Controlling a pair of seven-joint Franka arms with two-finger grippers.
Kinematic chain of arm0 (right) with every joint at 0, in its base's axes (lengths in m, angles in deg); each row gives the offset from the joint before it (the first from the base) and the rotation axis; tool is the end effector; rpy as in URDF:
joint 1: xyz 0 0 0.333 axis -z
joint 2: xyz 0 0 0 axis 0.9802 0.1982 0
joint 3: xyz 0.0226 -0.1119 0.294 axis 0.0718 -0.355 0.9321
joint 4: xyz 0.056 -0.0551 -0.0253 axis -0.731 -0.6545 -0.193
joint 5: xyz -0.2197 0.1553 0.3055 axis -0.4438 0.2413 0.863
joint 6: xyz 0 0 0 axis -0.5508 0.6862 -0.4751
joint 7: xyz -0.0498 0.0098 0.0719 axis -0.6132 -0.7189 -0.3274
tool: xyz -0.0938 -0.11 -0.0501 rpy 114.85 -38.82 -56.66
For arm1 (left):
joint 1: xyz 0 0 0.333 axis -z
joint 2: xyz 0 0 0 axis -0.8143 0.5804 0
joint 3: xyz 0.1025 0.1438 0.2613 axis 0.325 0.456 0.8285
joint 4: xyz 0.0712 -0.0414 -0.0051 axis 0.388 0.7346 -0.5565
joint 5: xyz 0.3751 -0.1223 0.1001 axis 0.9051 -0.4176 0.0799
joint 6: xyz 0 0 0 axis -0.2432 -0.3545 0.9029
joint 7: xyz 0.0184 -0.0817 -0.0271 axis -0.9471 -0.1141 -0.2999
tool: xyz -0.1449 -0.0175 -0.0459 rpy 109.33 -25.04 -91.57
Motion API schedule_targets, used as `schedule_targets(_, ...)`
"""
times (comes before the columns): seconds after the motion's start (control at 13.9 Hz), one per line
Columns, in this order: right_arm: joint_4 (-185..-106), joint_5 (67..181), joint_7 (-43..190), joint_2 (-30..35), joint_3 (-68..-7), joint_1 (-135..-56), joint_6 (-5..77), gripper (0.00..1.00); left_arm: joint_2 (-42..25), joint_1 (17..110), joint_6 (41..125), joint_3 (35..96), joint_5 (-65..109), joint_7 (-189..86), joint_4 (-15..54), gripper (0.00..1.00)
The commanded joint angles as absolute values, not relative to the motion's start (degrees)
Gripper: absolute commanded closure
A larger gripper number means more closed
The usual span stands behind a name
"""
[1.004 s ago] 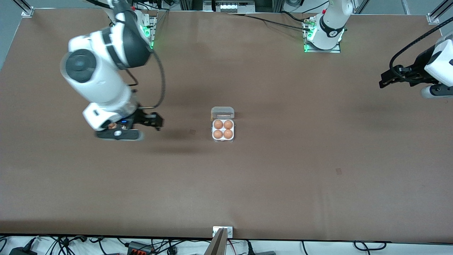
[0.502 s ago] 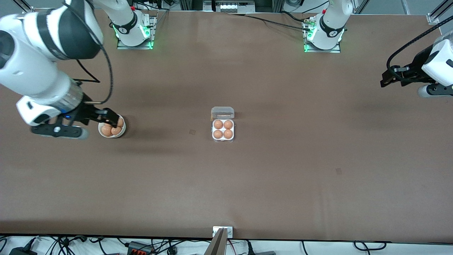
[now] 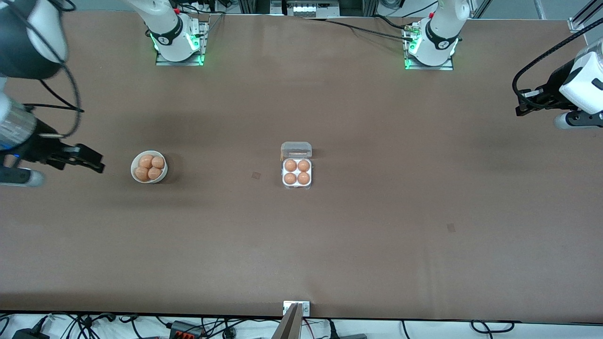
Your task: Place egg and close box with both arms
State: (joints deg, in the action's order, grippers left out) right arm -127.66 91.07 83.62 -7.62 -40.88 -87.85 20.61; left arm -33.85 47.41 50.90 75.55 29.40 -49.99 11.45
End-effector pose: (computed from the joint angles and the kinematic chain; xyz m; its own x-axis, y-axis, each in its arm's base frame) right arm 0.6595 0.0252 0.5275 0.9924 -0.0802 0.0930 -0.0771 -0.9964 -0.0364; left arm 0.5520 -0.0139 0.5546 0.9893 0.0640 -0.1312 0.0668 -0.9976 0.0172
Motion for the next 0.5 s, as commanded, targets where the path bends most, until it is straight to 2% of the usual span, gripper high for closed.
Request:
schedule_targets(0.0, -127.56, 87.86, 82.76, -10.24, -34.04, -81.56, 17.81, 0.0, -34.84, 47.31, 50.05, 74.52, 29.14, -50.96, 11.63, 1.0)
schedule_targets(0.43, -127.82, 87.41, 75.19, -11.73, -37.64, -80.94, 13.16, 0.0, -33.01, 48.63, 48.38, 65.48, 28.09, -55.27, 10.32, 1.0)
